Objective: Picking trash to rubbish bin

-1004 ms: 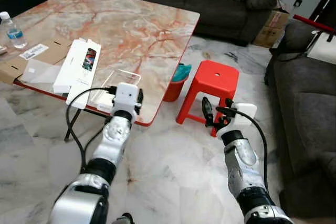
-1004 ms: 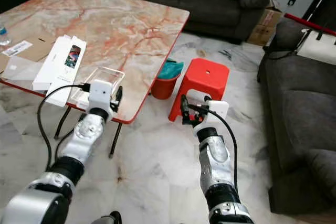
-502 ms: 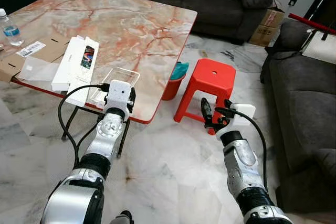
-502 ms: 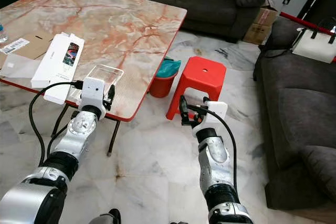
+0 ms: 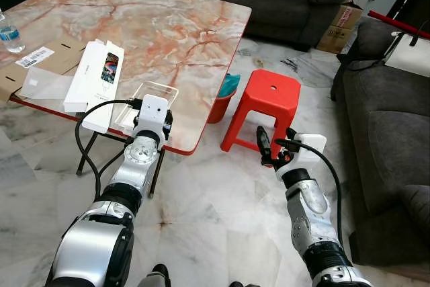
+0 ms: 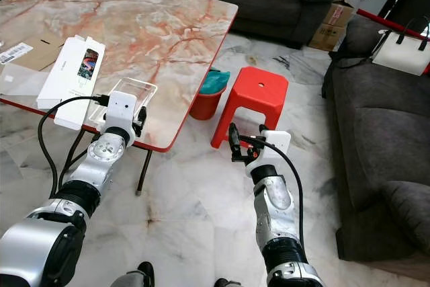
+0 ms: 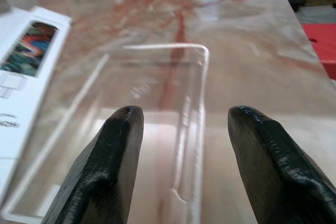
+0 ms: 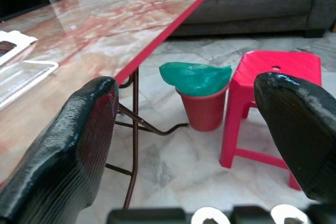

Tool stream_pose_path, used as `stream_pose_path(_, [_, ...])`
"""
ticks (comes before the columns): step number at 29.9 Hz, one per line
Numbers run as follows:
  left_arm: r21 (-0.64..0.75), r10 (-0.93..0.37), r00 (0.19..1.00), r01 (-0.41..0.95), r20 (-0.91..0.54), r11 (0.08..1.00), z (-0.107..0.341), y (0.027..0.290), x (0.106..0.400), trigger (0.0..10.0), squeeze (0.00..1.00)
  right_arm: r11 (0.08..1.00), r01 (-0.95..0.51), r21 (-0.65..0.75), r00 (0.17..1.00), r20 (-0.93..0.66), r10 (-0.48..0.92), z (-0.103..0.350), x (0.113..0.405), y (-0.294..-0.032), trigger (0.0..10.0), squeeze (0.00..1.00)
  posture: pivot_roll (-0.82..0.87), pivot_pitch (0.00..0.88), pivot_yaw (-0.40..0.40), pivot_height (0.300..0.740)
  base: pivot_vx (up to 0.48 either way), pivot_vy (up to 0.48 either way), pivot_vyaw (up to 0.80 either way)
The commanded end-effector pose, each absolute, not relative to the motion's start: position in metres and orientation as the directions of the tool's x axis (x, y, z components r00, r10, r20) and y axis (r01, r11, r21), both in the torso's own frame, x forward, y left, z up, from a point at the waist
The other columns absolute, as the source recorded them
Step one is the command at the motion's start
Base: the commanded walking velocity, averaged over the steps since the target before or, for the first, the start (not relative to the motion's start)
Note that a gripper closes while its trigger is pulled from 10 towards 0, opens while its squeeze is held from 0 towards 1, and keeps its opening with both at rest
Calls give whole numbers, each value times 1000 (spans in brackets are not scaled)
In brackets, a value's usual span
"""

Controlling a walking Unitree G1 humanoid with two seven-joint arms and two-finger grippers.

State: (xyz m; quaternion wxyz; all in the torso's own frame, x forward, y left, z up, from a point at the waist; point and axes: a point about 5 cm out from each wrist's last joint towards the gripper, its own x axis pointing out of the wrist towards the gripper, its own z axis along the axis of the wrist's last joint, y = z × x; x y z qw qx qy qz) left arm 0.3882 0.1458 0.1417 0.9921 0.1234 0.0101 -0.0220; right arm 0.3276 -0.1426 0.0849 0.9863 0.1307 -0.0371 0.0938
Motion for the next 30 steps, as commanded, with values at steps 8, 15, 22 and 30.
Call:
stream_pose_path(8, [-41,-21,998,18,-66,999,149,140,395,10000,0,951,-193,242,980,96,174,85,323,-148,10000,0,54,163,-147,740,0,0,0])
stream_pose_path(15, [-93,-15,998,9,-64,996,154,138,398,10000,0,950,-199,240,979,92,182,84,321,-148,10000,0,47,172,-158,740,0,0,0])
stream_pose_path(22, [-69,4,999,-8,-52,998,166,139,403,10000,0,950,-201,238,979,85,185,83,319,-148,10000,0,43,176,-158,740,0,0,0])
stream_pose_path(30, [135,-35,999,34,10,990,183,133,407,10000,0,950,-196,243,980,78,182,82,318,-148,10000,0,46,177,-155,740,0,0,0])
